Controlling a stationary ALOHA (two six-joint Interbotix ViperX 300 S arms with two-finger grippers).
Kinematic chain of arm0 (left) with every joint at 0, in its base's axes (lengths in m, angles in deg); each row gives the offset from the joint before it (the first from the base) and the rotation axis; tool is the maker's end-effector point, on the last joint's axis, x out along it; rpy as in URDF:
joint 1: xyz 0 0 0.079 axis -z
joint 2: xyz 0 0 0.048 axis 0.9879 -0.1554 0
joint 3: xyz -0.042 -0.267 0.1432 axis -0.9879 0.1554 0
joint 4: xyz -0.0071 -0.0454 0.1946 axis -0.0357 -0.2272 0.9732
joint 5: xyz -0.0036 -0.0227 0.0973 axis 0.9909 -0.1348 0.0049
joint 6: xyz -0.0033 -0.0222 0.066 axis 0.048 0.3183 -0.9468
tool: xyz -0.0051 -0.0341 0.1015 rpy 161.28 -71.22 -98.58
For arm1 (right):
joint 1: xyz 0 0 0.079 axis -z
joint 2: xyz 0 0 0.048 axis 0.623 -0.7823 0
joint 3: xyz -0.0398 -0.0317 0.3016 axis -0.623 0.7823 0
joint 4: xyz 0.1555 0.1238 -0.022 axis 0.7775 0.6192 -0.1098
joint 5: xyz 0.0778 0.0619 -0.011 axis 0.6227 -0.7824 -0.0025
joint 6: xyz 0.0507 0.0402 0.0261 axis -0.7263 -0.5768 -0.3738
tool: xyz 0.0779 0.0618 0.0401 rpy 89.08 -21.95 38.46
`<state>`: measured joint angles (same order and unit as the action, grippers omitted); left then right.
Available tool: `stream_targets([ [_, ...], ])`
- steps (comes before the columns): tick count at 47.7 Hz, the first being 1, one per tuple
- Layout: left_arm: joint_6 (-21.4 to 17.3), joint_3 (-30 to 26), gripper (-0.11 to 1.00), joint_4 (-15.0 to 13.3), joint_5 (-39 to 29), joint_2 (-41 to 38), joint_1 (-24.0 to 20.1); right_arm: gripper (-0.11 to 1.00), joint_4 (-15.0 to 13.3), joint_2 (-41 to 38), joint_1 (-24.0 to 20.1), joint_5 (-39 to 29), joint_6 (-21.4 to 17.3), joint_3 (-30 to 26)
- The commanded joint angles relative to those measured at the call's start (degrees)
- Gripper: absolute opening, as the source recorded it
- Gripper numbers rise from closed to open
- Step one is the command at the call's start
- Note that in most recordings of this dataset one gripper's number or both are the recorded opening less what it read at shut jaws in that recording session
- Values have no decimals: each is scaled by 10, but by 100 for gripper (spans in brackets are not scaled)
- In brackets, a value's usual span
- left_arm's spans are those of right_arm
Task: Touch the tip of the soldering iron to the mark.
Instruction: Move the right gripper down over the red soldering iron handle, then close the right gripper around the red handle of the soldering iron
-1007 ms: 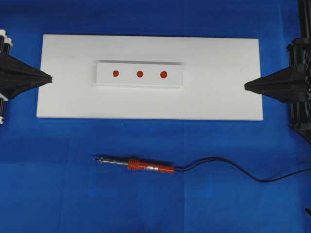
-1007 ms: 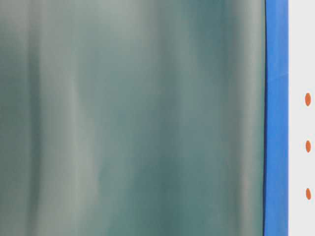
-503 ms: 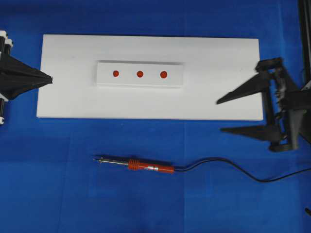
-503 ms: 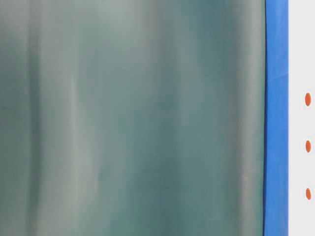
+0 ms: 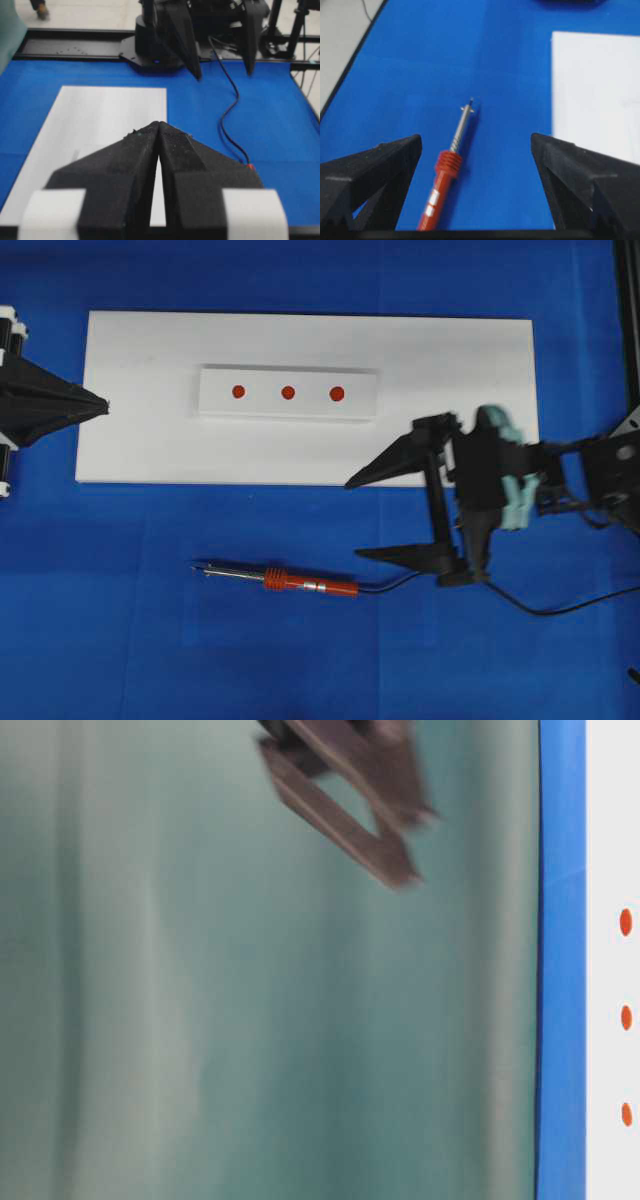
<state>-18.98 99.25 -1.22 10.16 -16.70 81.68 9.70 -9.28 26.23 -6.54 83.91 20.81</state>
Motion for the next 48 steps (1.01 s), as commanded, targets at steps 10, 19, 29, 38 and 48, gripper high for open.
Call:
stream_targets([
  [10, 0, -4, 0, 2, 6, 0, 2, 88, 93, -140, -40, 105, 1, -49],
  [19, -1, -1, 0, 2, 6, 2, 2, 88, 142, -216, -67, 108, 2, -91],
  [29, -1, 1, 0, 1, 6, 2, 2, 88, 191, -291, -81, 107, 2, -130],
  [38, -1, 2, 0, 1, 5, 2, 2, 88, 221, -321, -90, 107, 2, -143],
  [48, -1, 3, 0, 2, 5, 2, 2, 78, 223, -327, -99, 106, 8, -143],
])
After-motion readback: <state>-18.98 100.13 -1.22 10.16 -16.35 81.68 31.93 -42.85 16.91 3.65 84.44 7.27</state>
